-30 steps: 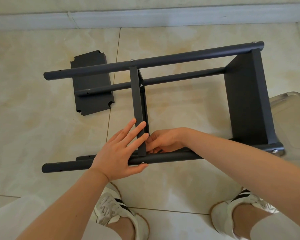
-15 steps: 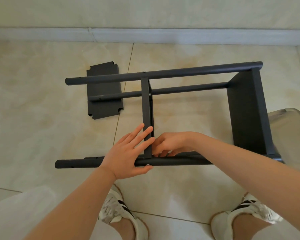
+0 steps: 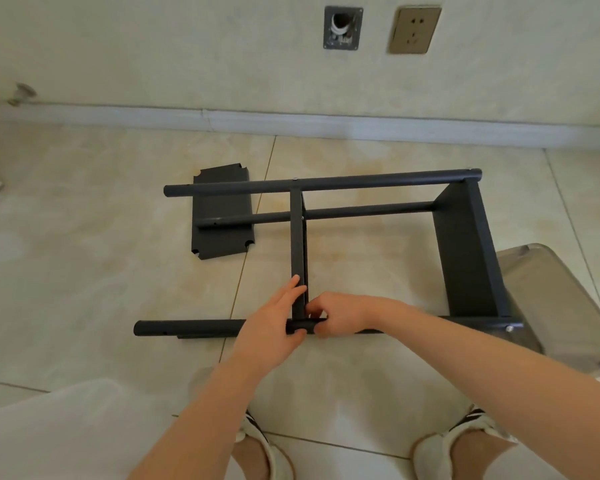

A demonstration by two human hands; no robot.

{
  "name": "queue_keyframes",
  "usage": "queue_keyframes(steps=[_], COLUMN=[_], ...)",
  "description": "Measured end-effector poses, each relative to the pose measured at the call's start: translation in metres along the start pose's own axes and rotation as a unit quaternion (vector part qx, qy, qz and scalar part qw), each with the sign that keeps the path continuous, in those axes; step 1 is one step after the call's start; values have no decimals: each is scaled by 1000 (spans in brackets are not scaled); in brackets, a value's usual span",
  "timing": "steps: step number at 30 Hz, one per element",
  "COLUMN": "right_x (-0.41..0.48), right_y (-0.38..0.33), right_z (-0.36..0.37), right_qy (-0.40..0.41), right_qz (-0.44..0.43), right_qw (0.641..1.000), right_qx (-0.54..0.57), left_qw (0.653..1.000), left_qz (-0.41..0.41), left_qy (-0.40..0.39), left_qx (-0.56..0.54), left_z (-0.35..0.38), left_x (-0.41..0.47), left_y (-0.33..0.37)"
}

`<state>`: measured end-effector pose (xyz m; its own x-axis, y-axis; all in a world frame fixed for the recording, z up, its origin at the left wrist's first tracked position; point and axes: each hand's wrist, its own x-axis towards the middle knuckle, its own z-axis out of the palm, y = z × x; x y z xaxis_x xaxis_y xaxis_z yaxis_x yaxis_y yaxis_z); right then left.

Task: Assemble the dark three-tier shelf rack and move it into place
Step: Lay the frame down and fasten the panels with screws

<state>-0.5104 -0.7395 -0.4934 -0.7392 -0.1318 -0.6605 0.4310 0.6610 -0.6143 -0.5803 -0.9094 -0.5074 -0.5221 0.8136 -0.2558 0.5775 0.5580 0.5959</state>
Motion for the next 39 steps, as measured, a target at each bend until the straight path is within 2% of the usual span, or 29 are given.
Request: queue_keyframes(steps=[3, 5, 7, 9, 11, 13, 17, 19, 22, 34, 39], right_x=[-6, -9, -11, -12, -14, -15, -19, -21, -23, -27, -31], right_y=[-1, -3, -5, -5, -5, -5, -4, -4, -3, -9, -11], right_z=[3, 2, 2, 0, -1, -2, -1, 1, 2, -3, 0], right_qy=[31, 43, 51, 60, 69, 77, 77, 75, 85, 86, 95], right_qz=[-9, -11, -10, -10, -14, -18, -19, -18, -16, 15, 19], right_qw=[999, 998, 998, 997, 996, 996, 995, 995, 994, 992, 990], right_qx=[-25, -42, -42, -41, -46, -50, -59, -63, -68, -87, -107], left_qw=[977, 930, 865, 781, 708, 667, 563, 526, 512, 518, 509], left_qz=[-89, -158, -227, -303, -354, -364, -353, -338, -327, -306, -310], left_qy=[128, 227, 280, 267, 213, 191, 238, 251, 246, 244, 242], left_qx=[-148, -242, -349, -476, -572, -622, -708, -739, -755, -761, -766], left_z=[8, 10, 12, 13, 13, 12, 7, 4, 2, -1, -2], left_x=[-18, -28, -33, -35, -34, -31, -23, -20, -17, -16, -19], left_y=[9, 13, 14, 12, 8, 3, -2, -6, -9, -9, -5])
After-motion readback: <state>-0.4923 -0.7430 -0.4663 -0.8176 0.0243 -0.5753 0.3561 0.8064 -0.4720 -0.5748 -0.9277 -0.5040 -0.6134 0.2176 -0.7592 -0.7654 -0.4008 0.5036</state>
